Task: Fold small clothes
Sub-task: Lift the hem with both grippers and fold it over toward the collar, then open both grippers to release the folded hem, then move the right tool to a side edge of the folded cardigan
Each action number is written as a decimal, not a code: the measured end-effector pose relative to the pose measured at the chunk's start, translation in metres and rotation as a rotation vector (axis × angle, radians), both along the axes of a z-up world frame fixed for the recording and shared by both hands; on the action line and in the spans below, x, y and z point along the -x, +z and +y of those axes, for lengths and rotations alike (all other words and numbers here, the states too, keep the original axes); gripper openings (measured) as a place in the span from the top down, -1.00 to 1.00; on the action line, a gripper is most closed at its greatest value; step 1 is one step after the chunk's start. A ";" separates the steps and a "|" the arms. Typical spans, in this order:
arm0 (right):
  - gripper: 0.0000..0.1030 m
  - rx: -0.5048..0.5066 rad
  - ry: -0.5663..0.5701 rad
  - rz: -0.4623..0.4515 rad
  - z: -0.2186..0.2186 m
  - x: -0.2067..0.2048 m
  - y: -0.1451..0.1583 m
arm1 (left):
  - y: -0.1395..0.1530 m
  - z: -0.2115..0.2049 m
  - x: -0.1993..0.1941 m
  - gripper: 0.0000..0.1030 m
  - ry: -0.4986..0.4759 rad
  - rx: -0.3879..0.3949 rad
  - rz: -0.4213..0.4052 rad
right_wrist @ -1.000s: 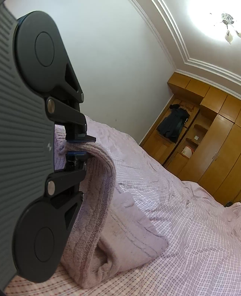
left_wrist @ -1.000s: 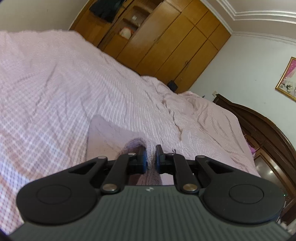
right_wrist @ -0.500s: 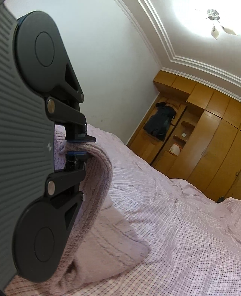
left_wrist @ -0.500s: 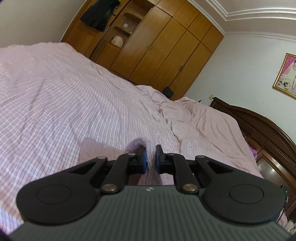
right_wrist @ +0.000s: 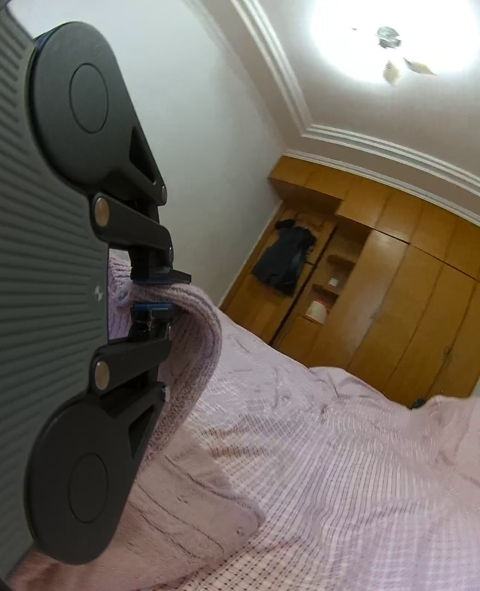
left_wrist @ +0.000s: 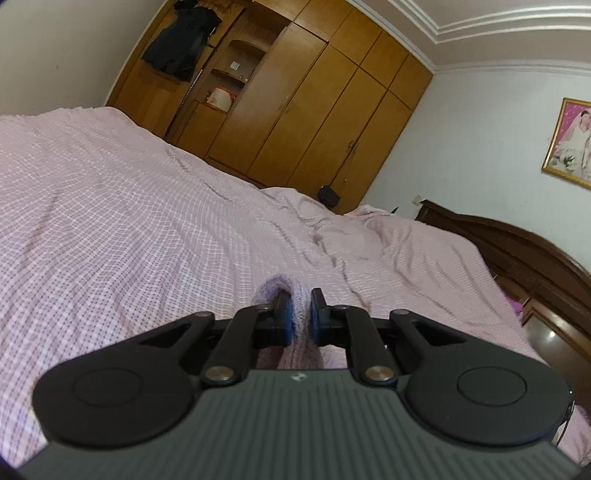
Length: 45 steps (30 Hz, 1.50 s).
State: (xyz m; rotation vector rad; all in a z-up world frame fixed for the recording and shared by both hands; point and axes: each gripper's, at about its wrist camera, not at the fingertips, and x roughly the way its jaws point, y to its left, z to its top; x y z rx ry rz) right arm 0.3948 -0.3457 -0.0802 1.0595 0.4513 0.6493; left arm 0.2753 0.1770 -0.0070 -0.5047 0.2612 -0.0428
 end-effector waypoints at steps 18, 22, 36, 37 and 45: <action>-0.43 0.071 -0.125 0.103 -0.021 -0.048 -0.036 | -0.074 0.059 -0.013 0.03 0.202 0.150 0.275; -0.43 0.129 -0.091 0.106 -0.011 -0.045 -0.033 | -0.064 0.051 0.007 -0.13 0.167 0.088 0.275; -0.43 0.304 0.007 0.133 0.001 -0.019 -0.031 | -0.053 -0.013 -0.047 -0.33 -0.071 -0.170 0.321; -0.43 0.302 0.008 0.133 0.002 -0.020 -0.031 | -0.057 -0.016 -0.058 -0.33 -0.070 -0.186 0.358; -0.43 0.356 0.028 0.126 0.011 -0.025 -0.028 | -0.065 0.004 -0.080 -0.35 0.059 -0.175 0.353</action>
